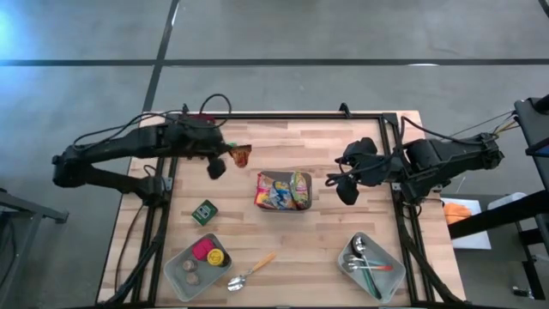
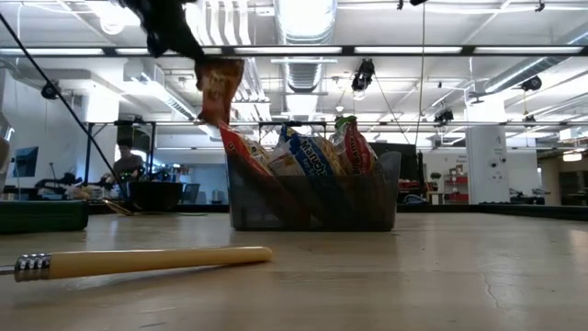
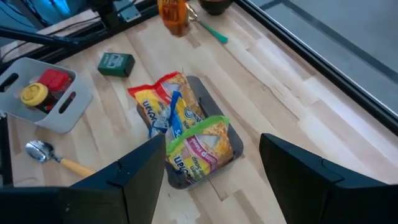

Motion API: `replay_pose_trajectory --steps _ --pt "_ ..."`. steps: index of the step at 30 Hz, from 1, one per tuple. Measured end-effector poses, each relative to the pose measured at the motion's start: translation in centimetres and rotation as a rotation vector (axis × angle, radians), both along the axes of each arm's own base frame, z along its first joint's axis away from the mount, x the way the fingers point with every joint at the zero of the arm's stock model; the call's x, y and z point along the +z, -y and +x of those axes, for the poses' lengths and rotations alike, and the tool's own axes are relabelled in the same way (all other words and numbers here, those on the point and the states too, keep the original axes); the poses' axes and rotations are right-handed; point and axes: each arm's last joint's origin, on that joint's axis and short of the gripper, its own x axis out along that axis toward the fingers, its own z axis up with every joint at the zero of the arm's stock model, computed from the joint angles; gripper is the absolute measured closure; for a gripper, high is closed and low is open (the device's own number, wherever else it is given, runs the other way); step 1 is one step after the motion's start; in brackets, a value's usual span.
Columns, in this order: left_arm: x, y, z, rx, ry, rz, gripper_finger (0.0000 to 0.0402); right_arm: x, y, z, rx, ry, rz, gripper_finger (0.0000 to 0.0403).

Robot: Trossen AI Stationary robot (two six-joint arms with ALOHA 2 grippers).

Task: Pick & Place Food Item
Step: Put the orange spice pack into the left grey bin

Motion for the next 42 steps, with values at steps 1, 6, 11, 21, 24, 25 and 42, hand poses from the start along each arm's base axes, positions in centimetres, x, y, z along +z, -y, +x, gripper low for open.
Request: replay_pose_trajectory --steps 1,6,11,21,24,25,42 --pt "0.4 0.5 -0.2 -0.030 0.015 -0.016 0.0401 0.1 0.0 0.1 0.005 0.007 -0.003 0.0147" --pt "1.7 3.2 -0.8 -0.301 0.080 -0.107 0.0401 0.2 0.0 0.2 0.013 0.024 -0.007 0.0147" --pt "2.0 5.1 -1.6 -0.387 0.033 -0.171 0.0401 0.3 -0.1 0.3 -0.004 0.048 0.017 0.0147" --pt "1.9 8.2 -2.5 -0.564 -0.039 -0.266 0.0401 0.1 -0.5 1.6 -0.047 0.193 0.109 0.0147" --pt "1.9 9.2 -2.7 -0.626 -0.046 -0.288 0.0401 -0.6 -0.6 2.0 -0.065 0.218 0.138 0.0147" --pt "1.9 9.6 -2.8 -0.649 -0.050 -0.292 0.0401 -1.0 -0.6 2.1 -0.069 0.223 0.144 0.0147" --pt "1.7 14.4 -5.3 -0.924 -0.153 -0.371 0.0401 -6.9 -1.7 5.7 -0.189 0.316 0.334 0.0147"
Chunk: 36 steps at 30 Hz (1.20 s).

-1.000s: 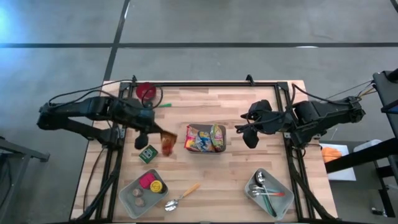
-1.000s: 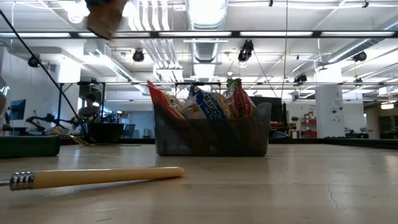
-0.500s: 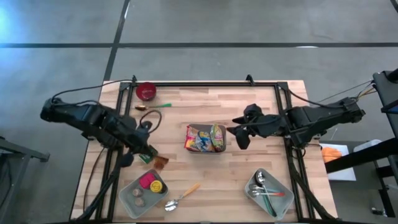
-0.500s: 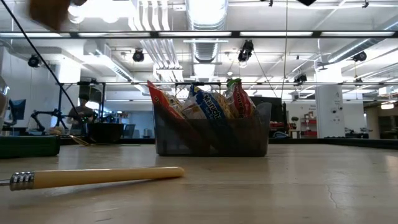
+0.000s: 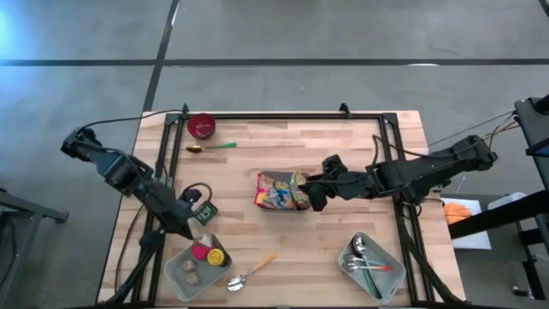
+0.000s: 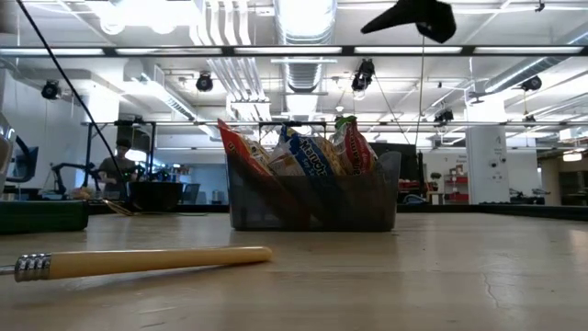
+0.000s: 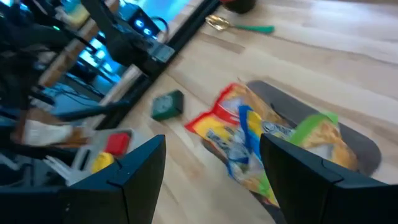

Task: Pick & Place Food Item
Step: Put the orange spice pack into the left grey bin

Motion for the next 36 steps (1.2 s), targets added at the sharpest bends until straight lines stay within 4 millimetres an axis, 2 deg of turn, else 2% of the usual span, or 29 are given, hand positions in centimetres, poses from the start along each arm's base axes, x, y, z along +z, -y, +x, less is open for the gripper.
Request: replay_pose_trajectory --steps 9,17,25,29,36 --pt "0.0 1.6 -1.4 -0.115 0.002 0.004 0.0401 -2.6 -0.9 2.7 0.026 0.011 0.024 0.0147" --pt "-0.1 2.1 -1.6 -0.146 0.006 0.015 0.0401 -3.2 -1.8 5.1 0.094 -0.017 0.042 0.0147" --pt "-0.5 2.8 -1.3 -0.180 0.004 0.041 0.0401 -1.3 -2.2 6.7 0.110 0.030 0.019 0.0147" --pt "-1.2 3.9 -0.6 -0.213 0.008 0.080 0.0401 0.3 -2.2 6.6 0.125 0.053 -0.003 0.0147" --pt "-2.4 5.0 0.7 -0.219 0.002 0.155 0.0401 3.6 -2.0 5.4 0.160 0.075 -0.035 0.0147"
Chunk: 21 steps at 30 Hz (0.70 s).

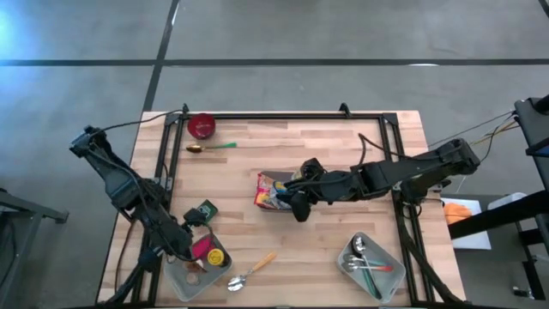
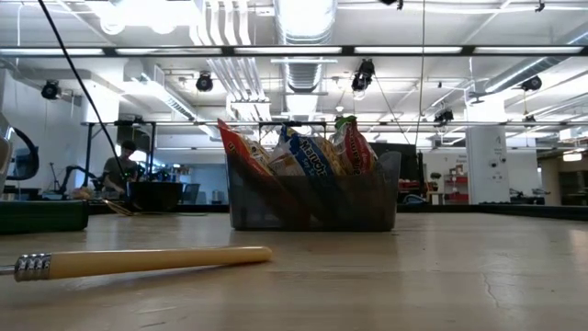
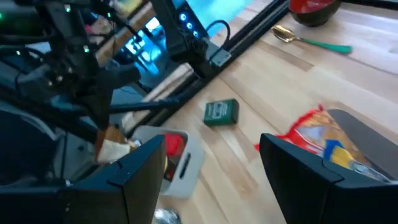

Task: Pick & Place Food Item
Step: Put the orange spice pack into the left grey bin

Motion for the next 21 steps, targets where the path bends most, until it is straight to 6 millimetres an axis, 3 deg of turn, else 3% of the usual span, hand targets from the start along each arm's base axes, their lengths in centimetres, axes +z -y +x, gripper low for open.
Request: replay_pose_trajectory --steps 8,21 --pt "-0.7 1.4 0.5 -0.009 -0.019 0.002 0.0401 2.2 -1.2 -1.1 0.064 0.025 -0.027 0.0147" --pt "-0.9 2.8 -0.8 -0.070 -0.038 0.001 0.0401 2.2 -4.1 -2.0 0.119 0.031 0.025 0.0147"
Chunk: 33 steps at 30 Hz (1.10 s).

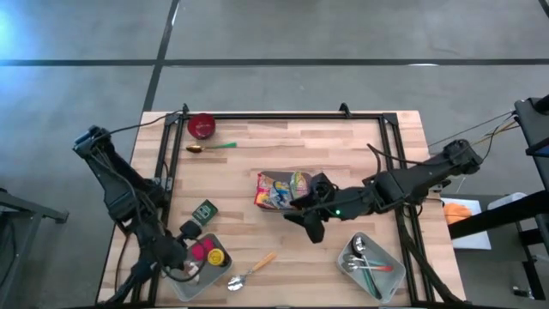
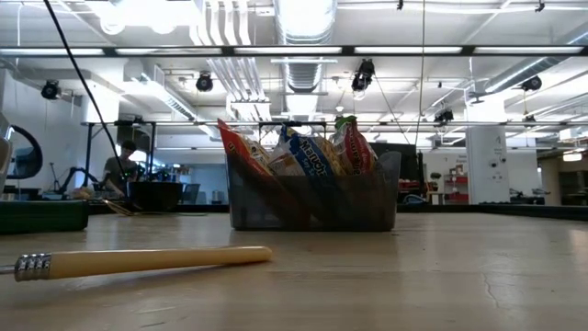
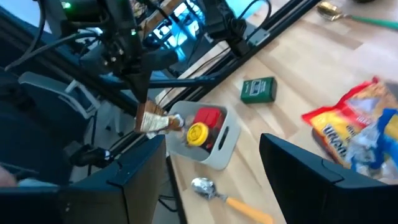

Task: Pick & Place Food Item
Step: Put the orange spice pack into the left grey bin

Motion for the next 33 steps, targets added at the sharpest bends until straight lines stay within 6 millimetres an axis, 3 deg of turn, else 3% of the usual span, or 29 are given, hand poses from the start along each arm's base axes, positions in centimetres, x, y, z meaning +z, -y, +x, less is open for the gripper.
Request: replay_pose_trajectory --steps 12,26,33 --pt "-1.9 1.6 -2.4 -0.081 -0.089 0.006 0.0401 -0.1 -2.2 -0.9 -0.011 0.020 0.017 0.0147" --pt "-4.5 1.6 -3.1 -0.176 -0.155 0.033 0.0401 0.0 -2.8 -1.1 -0.014 0.033 0.072 0.0147" --pt "-3.7 1.2 -3.5 -0.205 -0.160 -0.017 0.0401 0.1 -2.8 -1.1 -0.012 0.039 0.072 0.0147"
